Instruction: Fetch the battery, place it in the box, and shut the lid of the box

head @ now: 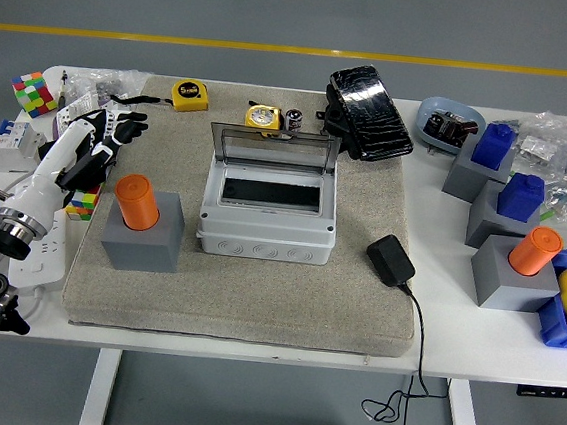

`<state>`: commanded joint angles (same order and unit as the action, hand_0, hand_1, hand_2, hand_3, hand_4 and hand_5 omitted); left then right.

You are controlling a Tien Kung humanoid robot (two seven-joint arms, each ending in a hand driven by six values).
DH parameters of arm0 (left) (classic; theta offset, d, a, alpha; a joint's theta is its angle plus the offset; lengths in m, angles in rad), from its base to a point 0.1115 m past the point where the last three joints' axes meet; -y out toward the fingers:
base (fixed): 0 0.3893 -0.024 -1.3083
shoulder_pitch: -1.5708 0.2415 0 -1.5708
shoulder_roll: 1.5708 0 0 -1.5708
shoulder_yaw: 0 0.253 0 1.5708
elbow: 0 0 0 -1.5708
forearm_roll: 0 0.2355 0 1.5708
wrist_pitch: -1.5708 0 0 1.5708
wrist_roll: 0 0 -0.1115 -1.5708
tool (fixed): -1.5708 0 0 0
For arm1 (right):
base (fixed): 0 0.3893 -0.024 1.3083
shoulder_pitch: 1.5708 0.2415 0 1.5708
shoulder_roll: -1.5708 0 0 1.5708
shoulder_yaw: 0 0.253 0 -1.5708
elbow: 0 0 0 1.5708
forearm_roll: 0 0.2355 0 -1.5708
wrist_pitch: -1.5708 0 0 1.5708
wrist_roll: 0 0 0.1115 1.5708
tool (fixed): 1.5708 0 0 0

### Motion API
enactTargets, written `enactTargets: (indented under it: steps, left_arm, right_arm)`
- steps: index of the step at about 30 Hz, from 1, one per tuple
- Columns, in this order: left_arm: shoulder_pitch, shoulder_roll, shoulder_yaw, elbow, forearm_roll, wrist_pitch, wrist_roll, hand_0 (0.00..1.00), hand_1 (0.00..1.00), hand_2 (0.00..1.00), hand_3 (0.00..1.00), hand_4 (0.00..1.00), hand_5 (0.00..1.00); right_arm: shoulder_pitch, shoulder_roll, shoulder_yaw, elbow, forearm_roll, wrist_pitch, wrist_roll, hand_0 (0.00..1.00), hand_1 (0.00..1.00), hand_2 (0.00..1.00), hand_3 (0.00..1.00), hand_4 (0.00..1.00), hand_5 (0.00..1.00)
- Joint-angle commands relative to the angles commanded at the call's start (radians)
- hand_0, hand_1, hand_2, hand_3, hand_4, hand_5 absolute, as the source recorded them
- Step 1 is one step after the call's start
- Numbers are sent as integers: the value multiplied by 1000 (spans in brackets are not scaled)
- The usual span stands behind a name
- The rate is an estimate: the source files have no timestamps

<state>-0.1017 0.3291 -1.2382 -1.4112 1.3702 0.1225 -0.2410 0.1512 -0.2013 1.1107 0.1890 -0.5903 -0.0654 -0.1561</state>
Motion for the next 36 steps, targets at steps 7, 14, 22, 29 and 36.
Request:
enactTargets:
  steps: [7, 14, 22, 29, 36]
  left_arm:
    - [9, 3, 53, 42, 10, 56, -121, 725, 754, 751, 749, 998, 605]
    - [-6, -5, 98, 99, 28, 95, -170, 719, 753, 753, 751, 998, 524]
    - [-25, -15, 149, 149, -23, 121, -216, 710, 730, 752, 758, 998, 423]
    - [-45, -23, 169, 189, -64, 127, -237, 521, 621, 663, 729, 998, 117]
    - [-59, -38, 185, 217, -112, 118, -249, 454, 519, 514, 687, 998, 2]
  right_arm:
    - [-6, -2, -6, 4, -1, 4, 1, 662, 633, 643, 545, 938, 452]
    - [-4, -10, -20, 6, 7, 3, -2, 662, 633, 644, 546, 938, 452]
    - [-5, -8, -30, 6, 13, 5, -3, 662, 633, 643, 546, 938, 452]
    - [-7, -6, -29, 7, 11, 4, -2, 662, 633, 643, 546, 938, 452]
    - [-7, -3, -22, 8, 10, 4, -1, 663, 632, 643, 546, 939, 450]
